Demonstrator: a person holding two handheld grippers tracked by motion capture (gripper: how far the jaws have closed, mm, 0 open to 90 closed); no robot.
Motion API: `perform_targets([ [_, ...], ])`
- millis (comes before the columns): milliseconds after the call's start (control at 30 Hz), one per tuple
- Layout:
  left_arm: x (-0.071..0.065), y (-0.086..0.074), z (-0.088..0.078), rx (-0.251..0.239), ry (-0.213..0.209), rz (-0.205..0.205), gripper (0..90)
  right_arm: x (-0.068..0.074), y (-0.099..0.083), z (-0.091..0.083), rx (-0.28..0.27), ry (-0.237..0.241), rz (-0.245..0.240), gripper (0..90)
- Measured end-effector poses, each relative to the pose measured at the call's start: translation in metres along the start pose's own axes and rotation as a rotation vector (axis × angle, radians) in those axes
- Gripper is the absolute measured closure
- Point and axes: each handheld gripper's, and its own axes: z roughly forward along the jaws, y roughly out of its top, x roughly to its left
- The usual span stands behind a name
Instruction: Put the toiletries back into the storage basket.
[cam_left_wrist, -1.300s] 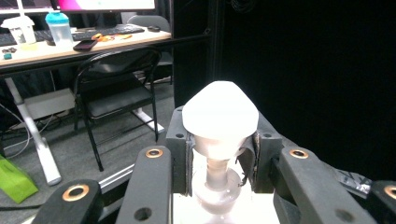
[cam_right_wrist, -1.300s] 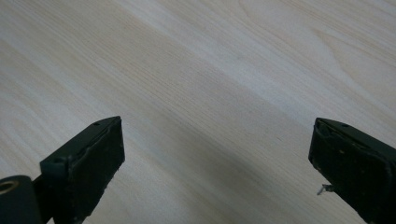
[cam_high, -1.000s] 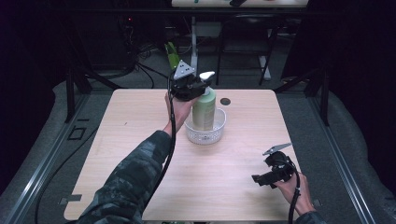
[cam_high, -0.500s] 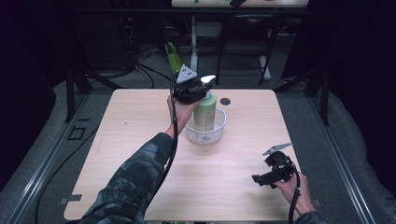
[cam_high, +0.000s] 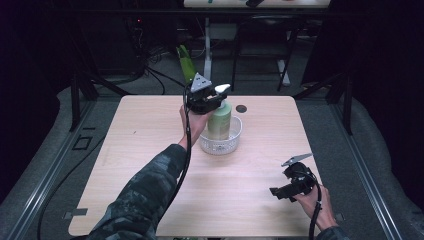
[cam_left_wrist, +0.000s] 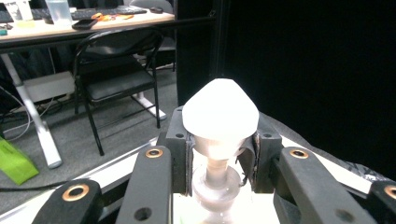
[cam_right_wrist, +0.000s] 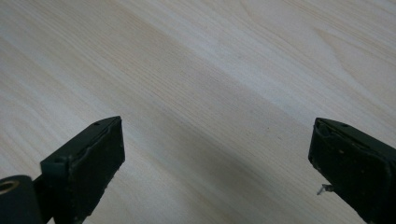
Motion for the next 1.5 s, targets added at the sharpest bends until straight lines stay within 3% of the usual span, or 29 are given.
perform_targets([
  [333, -0.001, -0.008, -0.003, -0.008, -0.008, 0.005, 67.3, 0.0, 0.0, 0.0, 0.001, 0.001, -0.001, 3.2],
  [500, -0.002, -0.007, -0.007, 0.018, -0.014, 0.023, 67.1, 0.001, 0.0, 0.0, 0.0, -0.002, -0.001, 3.2],
  [1000, -0.002, -0.006, -0.009, 0.033, -0.035, 0.013, 66.2, 0.001, 0.0, -0.001, -0.001, -0.003, -0.002, 3.2],
  [1167, -0.003, -0.005, -0.009, 0.071, -0.047, 0.012, 54.3, 0.0, 0.0, -0.001, -0.001, -0.005, 0.0, 3.2],
  [1300, 0.0, -0.001, -0.012, 0.097, -0.059, -0.011, 30.1, 0.001, 0.0, -0.002, -0.006, -0.006, -0.003, 3.2],
  [1367, 0.0, 0.002, -0.016, 0.095, -0.058, -0.015, 27.5, 0.001, 0.0, -0.002, -0.007, -0.007, -0.003, 3.2],
  [1433, -0.001, 0.006, -0.019, 0.11, -0.056, -0.008, 17.6, 0.002, 0.0, -0.002, -0.007, -0.006, -0.004, 3.2],
  [1500, -0.001, 0.008, -0.022, 0.116, -0.065, -0.007, 16.3, 0.001, 0.0, -0.002, -0.01, -0.007, -0.008, 3.2],
])
